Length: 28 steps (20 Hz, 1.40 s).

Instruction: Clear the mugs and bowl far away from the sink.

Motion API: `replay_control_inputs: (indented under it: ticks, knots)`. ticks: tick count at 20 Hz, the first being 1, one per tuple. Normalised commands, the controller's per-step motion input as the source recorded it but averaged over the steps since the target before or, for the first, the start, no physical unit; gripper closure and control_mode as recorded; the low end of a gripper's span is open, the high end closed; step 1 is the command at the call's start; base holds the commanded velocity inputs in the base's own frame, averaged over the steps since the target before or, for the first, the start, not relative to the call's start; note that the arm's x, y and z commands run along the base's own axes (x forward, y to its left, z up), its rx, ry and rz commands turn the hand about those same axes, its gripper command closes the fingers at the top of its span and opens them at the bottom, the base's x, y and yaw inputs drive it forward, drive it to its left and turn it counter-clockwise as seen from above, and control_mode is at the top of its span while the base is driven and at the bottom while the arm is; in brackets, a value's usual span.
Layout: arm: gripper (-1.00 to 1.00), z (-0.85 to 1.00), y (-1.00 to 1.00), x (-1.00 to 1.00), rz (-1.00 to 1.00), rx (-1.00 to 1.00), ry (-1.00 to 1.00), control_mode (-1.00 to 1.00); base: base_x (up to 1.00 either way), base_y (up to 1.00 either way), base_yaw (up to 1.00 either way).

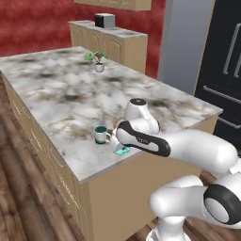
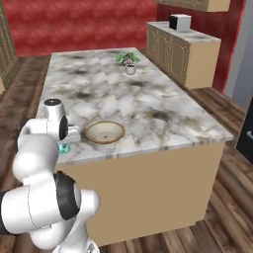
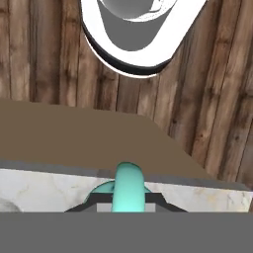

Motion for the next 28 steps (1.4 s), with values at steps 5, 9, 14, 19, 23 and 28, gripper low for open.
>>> replay_control_inputs:
  ticks: [5,9,14,19,23,28]
  knots:
    - [1.00,-0.01,0.47,0.23,0.40,0.00,0.01,-1.00,0.00,0.00,0.00]
    - [1.00,-0.16,0.93,0.55,0.23,-0.07,0.11,-1.00,0.00,0.00,0.00]
    - [1.00,-0.36,0.78,0.61,0.03,-0.09,0.05,-1.00,0.00,0.00,0.00]
    - [1.00,-0.41,0.24,0.48,-0.01,-0.03,0.00,-1.00,0.00,0.00,0.00]
    - [1.00,-0.61,0.31,0.27,-0.04,-0.03,0.00,-1.00,0.00,0.00,0.00]
    - [-1.00,-0.28,0.16,0.13,-0.04,-0.02,-0.02,-1.00,0.00,0.00,0.00]
